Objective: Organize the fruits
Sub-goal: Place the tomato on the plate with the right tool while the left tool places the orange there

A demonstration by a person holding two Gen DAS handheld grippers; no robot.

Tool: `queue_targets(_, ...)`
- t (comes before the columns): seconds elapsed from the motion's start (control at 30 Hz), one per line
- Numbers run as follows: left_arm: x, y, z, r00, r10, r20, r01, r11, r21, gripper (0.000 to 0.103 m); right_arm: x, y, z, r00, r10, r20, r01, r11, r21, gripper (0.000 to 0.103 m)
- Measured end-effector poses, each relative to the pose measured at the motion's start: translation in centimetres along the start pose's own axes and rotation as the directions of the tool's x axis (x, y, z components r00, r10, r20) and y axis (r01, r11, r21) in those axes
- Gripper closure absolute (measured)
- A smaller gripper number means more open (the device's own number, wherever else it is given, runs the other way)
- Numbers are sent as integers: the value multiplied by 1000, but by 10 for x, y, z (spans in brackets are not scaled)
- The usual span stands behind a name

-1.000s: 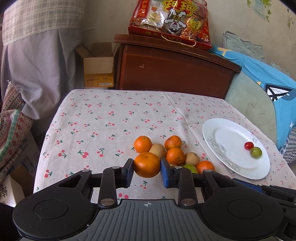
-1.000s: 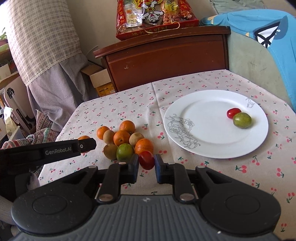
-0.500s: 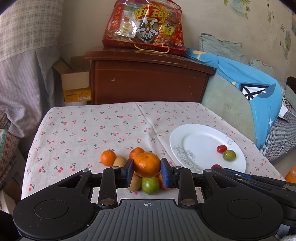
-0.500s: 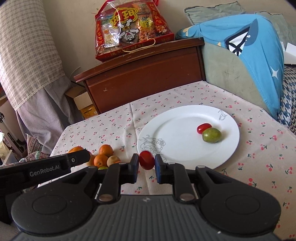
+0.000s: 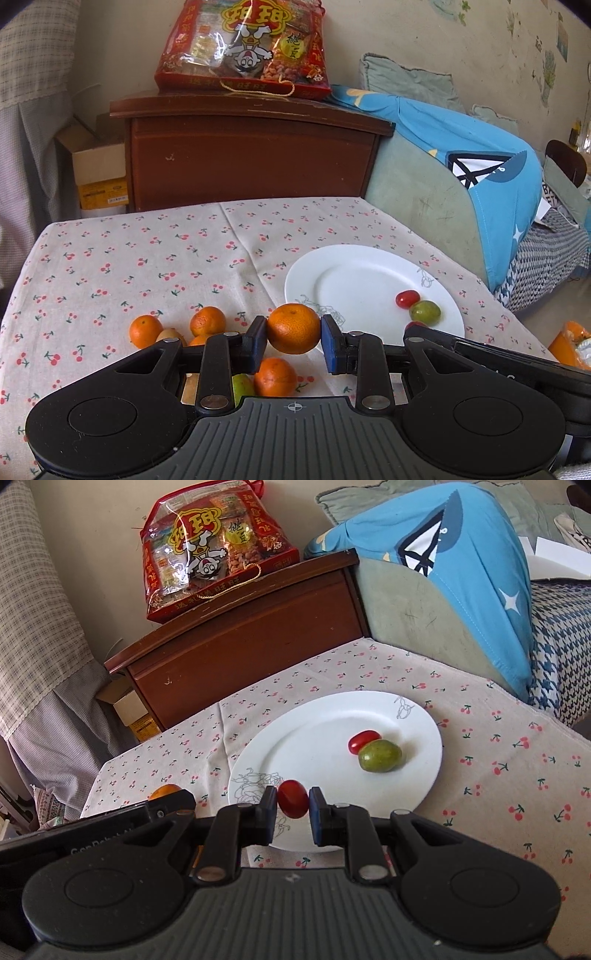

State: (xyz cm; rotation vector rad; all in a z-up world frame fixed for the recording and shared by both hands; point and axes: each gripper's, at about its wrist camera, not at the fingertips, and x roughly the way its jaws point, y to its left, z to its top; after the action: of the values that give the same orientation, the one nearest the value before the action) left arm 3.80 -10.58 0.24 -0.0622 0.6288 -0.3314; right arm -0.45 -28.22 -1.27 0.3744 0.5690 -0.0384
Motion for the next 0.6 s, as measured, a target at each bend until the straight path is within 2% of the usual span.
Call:
queue_targets(0.4,38,-13,-1,997,-44,-57,45,999,20,74,18,-18,-1,998,-49,-30,51,996,78,85)
queue_targets(0.6,50,-19,-2,995,-56,-78,59,998,34,73,21,-21,1,998,-65,-17,66,992,106,80)
